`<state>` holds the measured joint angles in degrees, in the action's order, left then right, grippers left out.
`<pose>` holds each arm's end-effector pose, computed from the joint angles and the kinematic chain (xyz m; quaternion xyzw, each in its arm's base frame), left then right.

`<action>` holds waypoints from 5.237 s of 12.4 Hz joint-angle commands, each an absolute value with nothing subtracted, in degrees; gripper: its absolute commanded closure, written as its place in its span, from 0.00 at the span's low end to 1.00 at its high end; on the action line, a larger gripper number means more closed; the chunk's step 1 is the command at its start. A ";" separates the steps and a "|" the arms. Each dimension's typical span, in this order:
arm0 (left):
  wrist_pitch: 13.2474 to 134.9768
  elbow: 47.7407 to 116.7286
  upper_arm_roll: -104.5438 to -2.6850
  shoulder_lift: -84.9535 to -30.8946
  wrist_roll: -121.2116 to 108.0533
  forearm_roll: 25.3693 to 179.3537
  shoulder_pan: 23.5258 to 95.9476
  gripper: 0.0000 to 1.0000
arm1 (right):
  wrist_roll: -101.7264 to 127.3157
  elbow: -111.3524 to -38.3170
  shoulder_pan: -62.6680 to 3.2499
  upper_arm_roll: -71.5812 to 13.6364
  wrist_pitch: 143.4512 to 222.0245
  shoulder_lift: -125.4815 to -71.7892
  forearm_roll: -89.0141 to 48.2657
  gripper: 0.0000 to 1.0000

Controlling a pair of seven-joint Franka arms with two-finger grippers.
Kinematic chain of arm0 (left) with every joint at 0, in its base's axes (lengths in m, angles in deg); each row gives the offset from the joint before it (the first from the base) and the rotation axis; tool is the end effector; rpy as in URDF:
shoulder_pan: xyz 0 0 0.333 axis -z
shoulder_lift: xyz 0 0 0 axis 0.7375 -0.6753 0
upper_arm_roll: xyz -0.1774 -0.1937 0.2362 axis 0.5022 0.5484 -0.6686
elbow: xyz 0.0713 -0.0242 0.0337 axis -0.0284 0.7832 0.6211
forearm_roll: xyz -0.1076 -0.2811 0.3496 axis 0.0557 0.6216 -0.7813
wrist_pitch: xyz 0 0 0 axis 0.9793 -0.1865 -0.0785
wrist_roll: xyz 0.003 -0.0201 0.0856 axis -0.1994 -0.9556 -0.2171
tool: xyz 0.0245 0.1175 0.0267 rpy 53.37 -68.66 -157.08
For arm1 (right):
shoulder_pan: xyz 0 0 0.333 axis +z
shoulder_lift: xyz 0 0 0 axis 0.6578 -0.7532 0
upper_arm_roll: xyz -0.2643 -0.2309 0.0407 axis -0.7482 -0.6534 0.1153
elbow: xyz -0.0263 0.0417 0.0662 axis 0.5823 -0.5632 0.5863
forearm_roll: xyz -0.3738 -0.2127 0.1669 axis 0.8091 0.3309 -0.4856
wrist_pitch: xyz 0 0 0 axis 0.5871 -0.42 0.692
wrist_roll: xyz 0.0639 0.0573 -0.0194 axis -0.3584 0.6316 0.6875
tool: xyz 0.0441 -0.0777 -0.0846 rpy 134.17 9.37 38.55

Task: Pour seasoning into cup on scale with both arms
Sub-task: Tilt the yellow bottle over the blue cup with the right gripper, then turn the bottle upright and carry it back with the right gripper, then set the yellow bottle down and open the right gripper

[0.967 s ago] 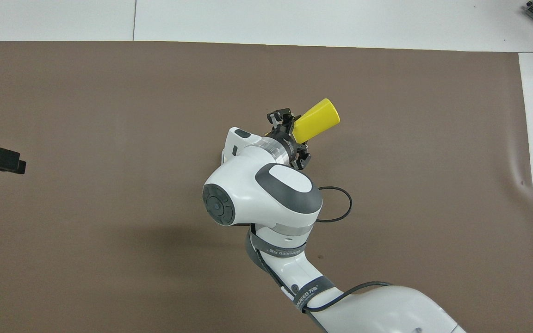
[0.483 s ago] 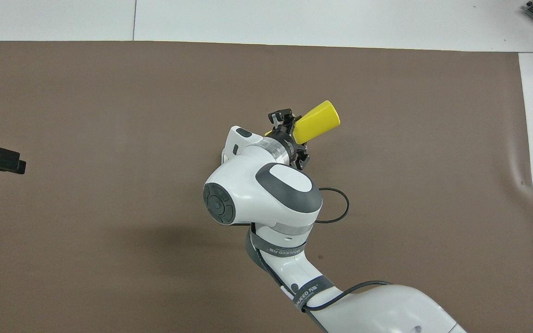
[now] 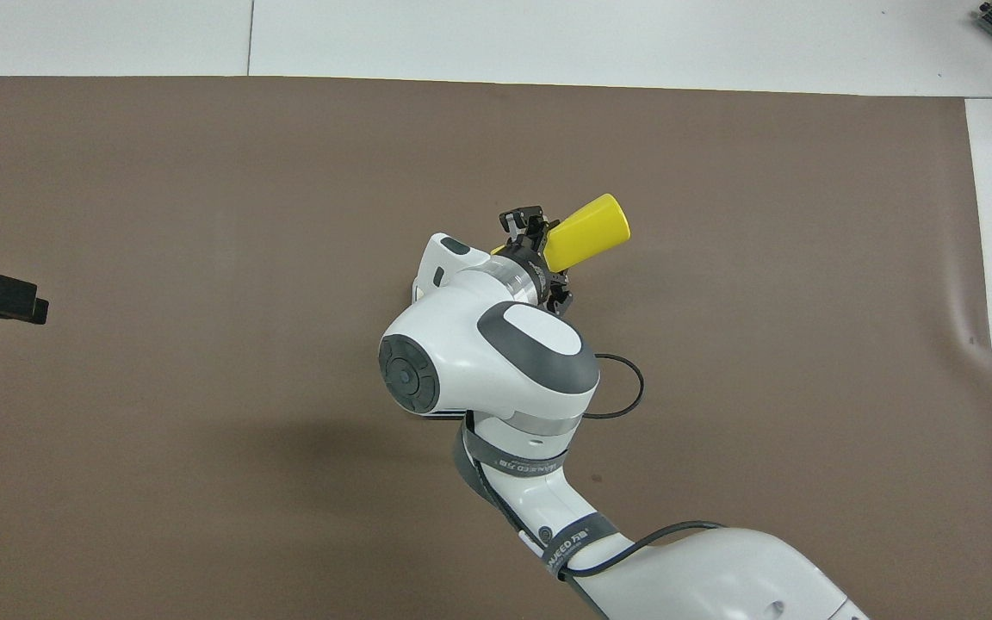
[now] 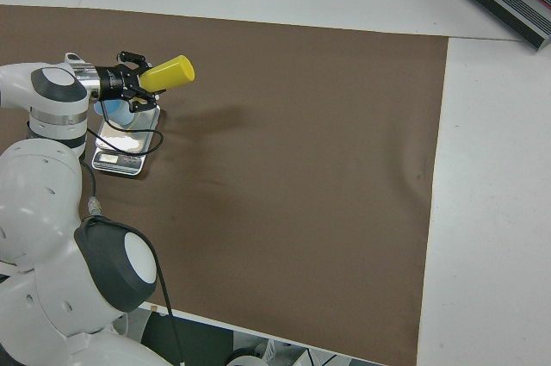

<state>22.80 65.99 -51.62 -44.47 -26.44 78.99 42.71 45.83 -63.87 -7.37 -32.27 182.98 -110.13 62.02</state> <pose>0.5961 -0.0079 0.6514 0.9989 -0.0407 -0.0205 0.0142 0.6428 0.4200 0.3576 0.5705 0.7329 -0.0229 0.3700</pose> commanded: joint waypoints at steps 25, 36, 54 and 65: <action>22.65 66.99 -51.81 -43.64 -25.80 79.07 42.77 0.00 | 75.36 -90.07 -33.83 -31.78 209.18 -88.13 -18.36 1.00; 22.65 66.99 -51.72 -43.64 -25.80 79.07 42.77 0.00 | 107.27 -97.03 -37.26 -31.78 231.07 -89.27 -88.96 1.00; 22.65 66.99 -51.72 -43.64 -25.80 79.07 42.77 0.00 | 131.54 -104.58 -47.64 -31.78 223.34 -88.74 -105.80 0.00; 22.65 66.99 -51.72 -43.64 -25.80 79.07 42.77 0.00 | 131.80 -107.93 -46.50 -31.87 229.67 -84.09 -100.90 0.00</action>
